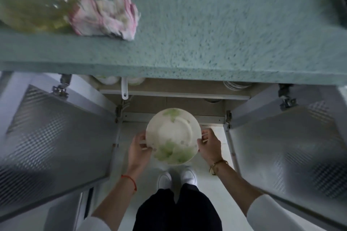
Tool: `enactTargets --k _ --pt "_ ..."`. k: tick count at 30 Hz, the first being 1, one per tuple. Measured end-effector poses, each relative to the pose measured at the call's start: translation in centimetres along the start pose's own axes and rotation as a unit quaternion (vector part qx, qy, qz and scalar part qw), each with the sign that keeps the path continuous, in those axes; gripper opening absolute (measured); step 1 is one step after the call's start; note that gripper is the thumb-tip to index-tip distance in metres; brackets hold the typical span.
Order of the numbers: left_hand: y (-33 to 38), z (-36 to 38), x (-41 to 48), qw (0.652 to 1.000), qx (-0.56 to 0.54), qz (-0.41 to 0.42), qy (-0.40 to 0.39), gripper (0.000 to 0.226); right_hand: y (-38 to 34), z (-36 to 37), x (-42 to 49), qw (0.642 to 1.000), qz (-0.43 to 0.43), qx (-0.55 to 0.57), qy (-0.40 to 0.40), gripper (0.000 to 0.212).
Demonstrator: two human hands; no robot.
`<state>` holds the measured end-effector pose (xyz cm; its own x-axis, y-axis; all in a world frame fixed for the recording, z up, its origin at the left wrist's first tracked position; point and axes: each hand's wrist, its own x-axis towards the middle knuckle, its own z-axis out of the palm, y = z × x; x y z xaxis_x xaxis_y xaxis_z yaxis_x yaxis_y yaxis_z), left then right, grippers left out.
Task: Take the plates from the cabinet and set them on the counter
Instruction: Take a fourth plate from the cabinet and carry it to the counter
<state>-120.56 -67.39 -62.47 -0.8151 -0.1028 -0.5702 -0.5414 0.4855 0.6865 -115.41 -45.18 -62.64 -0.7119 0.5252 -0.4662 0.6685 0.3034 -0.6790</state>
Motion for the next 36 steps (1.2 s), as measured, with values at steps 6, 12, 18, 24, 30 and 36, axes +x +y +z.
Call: enactTargets --k 6,12,18,24,30,36 --pt "4.3 -4.0 -7.2 0.999 -0.027 0.012 0.023 0.058 -4.2 -4.7 -6.0 0.999 0.025 0.035 -0.016 0.021" --pt "9.9 -8.2 -14.0 0.998 -0.045 0.042 0.021 0.062 -9.9 -10.7 -11.2 0.998 0.007 0.062 -0.007 0.022" --pt "15.9 -11.1 -19.9 0.995 -0.047 0.083 0.017 0.064 -14.3 -16.6 -15.6 0.994 0.010 0.107 0.012 0.024" --pt "21.5 -12.8 -23.9 0.989 -0.051 0.136 -0.010 0.065 -18.0 -22.4 -19.4 0.987 -0.021 0.142 0.073 0.024" --pt "27.0 -13.3 -26.2 0.971 -0.087 0.216 -0.047 0.063 -20.7 -27.0 -22.7 0.969 -0.034 0.187 0.161 0.026" --pt "30.0 -14.1 -28.6 0.952 -0.100 0.257 -0.134 0.060 -21.3 -29.5 -27.7 0.927 -0.036 0.278 0.248 0.027"
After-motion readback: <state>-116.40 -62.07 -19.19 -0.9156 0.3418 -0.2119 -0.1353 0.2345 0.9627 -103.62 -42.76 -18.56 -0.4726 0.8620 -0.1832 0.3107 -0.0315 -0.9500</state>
